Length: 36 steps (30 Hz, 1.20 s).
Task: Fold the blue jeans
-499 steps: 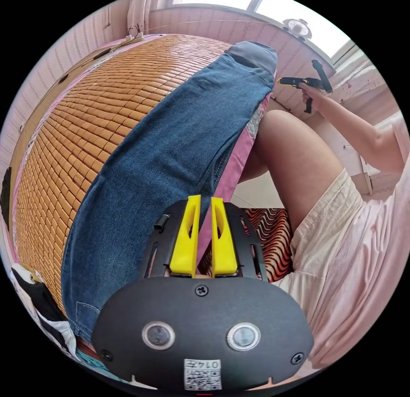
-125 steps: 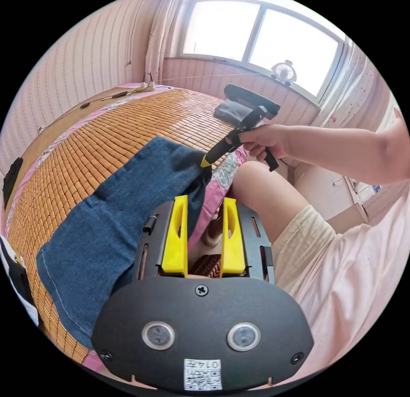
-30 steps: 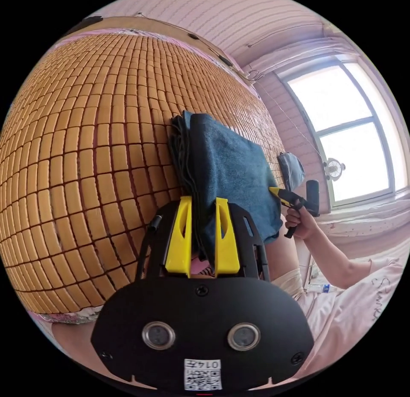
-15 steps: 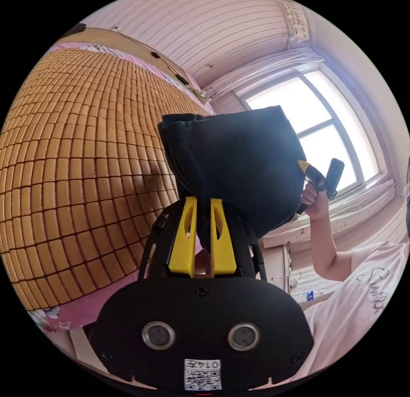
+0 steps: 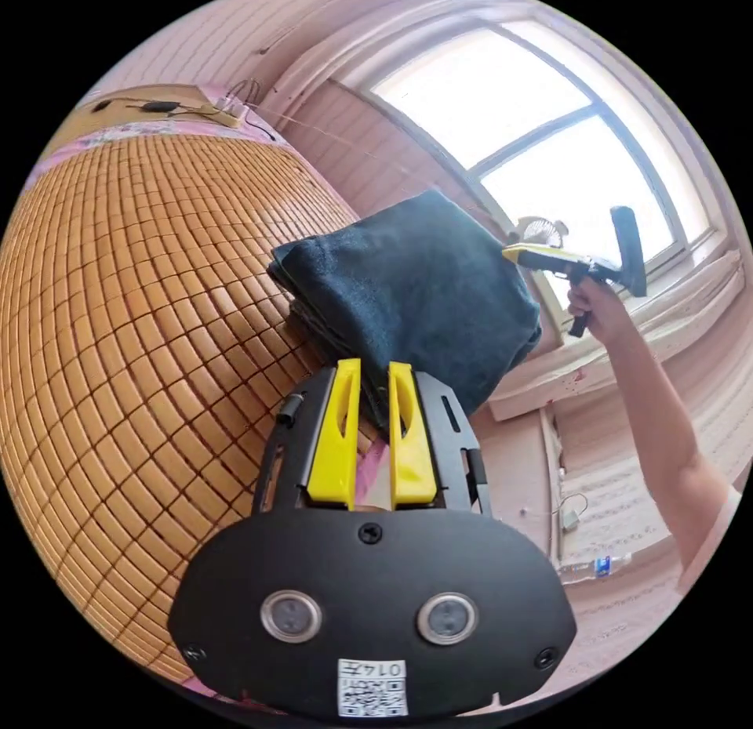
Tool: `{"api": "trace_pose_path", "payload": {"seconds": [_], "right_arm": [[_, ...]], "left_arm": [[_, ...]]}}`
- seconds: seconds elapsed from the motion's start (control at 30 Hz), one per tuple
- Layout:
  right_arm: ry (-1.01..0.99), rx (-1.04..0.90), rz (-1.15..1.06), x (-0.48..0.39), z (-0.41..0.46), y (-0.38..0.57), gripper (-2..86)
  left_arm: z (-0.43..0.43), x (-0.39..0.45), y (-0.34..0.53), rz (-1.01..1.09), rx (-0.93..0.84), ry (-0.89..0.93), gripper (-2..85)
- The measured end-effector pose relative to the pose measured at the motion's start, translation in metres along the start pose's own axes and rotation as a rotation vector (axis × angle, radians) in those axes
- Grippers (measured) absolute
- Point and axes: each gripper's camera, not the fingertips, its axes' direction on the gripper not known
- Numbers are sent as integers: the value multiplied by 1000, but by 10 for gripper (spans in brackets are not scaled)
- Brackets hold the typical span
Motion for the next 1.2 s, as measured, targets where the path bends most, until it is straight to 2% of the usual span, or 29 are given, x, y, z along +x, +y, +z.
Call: {"api": "trace_pose_path", "payload": {"seconds": [0.03, 0.13, 0.23, 0.4, 0.47, 0.6, 0.67, 0.8, 0.97, 1.07, 1.2], "right_arm": [[31, -19, 99, -4, 24, 7, 11], [-184, -7, 55, -61, 76, 30, -3], [-80, 97, 83, -105, 97, 54, -8], [-77, 176, 227, -141, 75, 81, -9], [-114, 267, 175, -196, 43, 106, -9], [-242, 268, -1, -314, 15, 146, -9], [-294, 264, -156, -396, 3, 166, -8], [-280, 302, -322, -500, -20, 168, -4], [-447, 439, -662, -654, -71, 133, 53], [-540, 470, -878, -752, -104, 113, 73], [-655, 477, -1145, -870, -145, 103, 83]], "left_arm": [[26, 7, -10, 3, -83, -47, 33], [48, 21, -17, 33, -152, -14, 9], [25, 35, -10, 114, -143, -40, -6], [-71, 62, 26, 270, -54, -119, -8], [-144, 72, 62, 338, 20, -155, -4], [-264, 64, 142, 311, 76, -285, 15], [-353, 51, 203, 212, 98, -358, 30], [-507, 40, 295, 19, 220, -533, 42], [-729, 54, 437, -287, 530, -875, 50], [-825, 67, 518, -450, 668, -1003, 59], [-908, 73, 606, -671, 737, -1101, 64]]}}
